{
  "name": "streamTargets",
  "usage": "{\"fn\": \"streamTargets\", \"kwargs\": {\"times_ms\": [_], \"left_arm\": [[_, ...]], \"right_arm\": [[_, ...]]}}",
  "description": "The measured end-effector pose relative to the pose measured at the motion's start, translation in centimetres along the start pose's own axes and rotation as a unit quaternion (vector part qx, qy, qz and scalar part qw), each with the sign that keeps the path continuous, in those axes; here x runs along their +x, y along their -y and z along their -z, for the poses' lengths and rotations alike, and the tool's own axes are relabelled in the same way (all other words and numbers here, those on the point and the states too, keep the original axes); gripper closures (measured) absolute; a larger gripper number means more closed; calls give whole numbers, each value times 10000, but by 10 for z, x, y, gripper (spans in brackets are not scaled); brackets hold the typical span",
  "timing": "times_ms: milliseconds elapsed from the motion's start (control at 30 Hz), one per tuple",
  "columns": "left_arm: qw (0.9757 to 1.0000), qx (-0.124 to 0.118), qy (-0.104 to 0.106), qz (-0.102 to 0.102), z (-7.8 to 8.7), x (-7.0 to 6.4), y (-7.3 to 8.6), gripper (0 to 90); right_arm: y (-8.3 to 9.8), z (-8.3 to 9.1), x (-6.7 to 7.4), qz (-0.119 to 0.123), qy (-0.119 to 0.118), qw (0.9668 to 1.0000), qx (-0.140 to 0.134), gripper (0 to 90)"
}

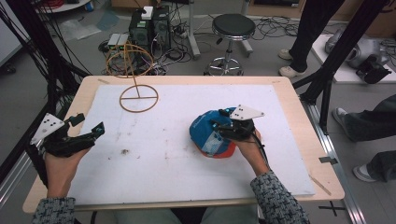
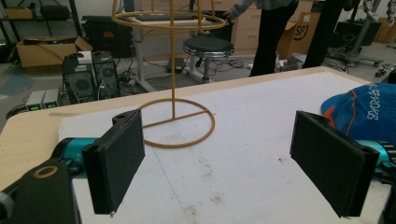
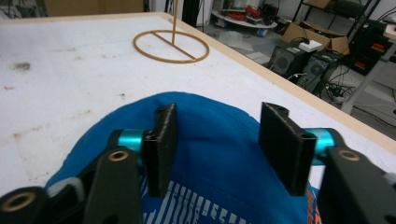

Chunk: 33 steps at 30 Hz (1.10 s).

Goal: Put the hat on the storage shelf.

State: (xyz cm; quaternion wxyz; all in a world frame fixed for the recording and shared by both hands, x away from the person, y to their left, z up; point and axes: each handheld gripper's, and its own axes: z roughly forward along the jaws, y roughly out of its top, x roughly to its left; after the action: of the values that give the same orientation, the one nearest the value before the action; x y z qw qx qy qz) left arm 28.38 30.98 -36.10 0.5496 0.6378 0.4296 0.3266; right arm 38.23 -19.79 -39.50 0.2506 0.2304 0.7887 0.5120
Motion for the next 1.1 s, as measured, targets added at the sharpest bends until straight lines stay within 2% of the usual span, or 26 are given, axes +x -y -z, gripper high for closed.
{"fn": "streamTargets", "kwargs": {"times_ms": [200,267,333,367,500,600,667,767,967,1100], "left_arm": [[10000,7,10,2,0,0,0,180],[10000,-6,6,7,0,0,0,180],[10000,-8,-1,14,0,1,0,180],[10000,-5,4,13,0,1,0,180],[10000,24,13,-1,0,0,0,180],[10000,29,14,2,-1,0,0,180],[10000,22,14,4,0,1,0,180],[10000,24,-1,9,0,1,0,180],[10000,4,-2,21,1,2,0,180],[10000,-1,-11,24,2,3,0,180]], "right_arm": [[0,-2,1,145,50,9999,40,609],[-1,-1,1,197,67,9998,16,696],[-1,-1,1,195,62,9998,19,719],[0,0,1,202,44,9998,56,787],[-1,1,-1,211,20,9997,88,845],[-1,2,-2,124,7,9999,95,890],[-2,4,-4,83,-41,9999,86,895],[-6,6,-5,36,16,10000,90,898],[-20,11,-6,47,99,9999,57,900],[-33,13,-4,98,144,9998,-73,900]]}}
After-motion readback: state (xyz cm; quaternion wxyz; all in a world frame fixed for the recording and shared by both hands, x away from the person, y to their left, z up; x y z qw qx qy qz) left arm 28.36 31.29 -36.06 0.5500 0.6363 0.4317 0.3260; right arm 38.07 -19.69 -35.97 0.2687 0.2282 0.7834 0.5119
